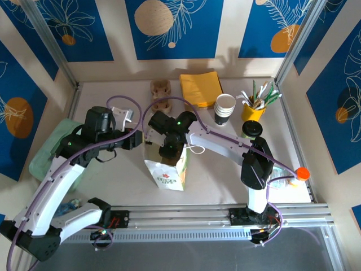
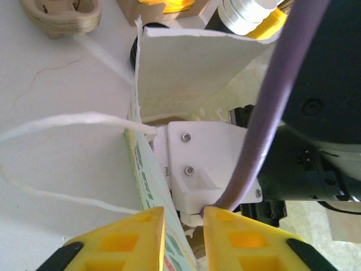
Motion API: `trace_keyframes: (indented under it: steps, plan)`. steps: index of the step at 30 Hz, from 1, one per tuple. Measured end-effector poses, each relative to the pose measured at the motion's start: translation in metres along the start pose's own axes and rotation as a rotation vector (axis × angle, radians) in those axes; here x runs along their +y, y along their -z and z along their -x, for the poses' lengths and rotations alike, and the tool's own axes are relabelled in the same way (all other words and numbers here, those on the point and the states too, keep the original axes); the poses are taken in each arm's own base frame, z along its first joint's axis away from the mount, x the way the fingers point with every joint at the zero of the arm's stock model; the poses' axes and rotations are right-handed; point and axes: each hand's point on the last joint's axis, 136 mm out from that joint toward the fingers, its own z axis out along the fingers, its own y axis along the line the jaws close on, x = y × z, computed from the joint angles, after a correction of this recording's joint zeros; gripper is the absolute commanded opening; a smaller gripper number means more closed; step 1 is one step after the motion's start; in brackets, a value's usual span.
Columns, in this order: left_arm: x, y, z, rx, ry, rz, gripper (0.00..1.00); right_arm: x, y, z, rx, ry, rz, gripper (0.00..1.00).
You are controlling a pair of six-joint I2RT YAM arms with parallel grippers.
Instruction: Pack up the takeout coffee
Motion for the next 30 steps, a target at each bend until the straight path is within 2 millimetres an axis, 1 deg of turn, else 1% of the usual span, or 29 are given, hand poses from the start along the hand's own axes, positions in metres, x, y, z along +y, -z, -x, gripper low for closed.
trace_keyframes:
  steps: [4,8,13,15,22,30]
  plan:
    - [-0.002,0.005,0.003,-0.019,-0.006,-0.002,0.27,0.000,0.003,0.004,-0.016,0.007,0.004,0.33]
    - [-0.004,0.014,0.008,-0.051,-0.016,0.002,0.28,0.001,0.006,0.010,-0.037,0.019,0.012,0.36]
    - [-0.009,0.028,0.015,-0.104,-0.035,0.001,0.30,0.001,0.018,0.016,-0.078,0.030,0.016,0.39]
    - [-0.010,0.030,0.016,-0.110,-0.037,0.001,0.30,0.001,0.022,0.017,-0.089,0.035,0.014,0.38]
    - [-0.008,0.026,0.013,-0.096,-0.032,0.003,0.31,-0.004,0.026,0.017,-0.102,0.026,0.006,0.35]
    - [-0.002,0.007,-0.006,-0.016,-0.001,-0.015,0.34,-0.009,0.026,0.017,-0.106,0.016,0.001,0.35]
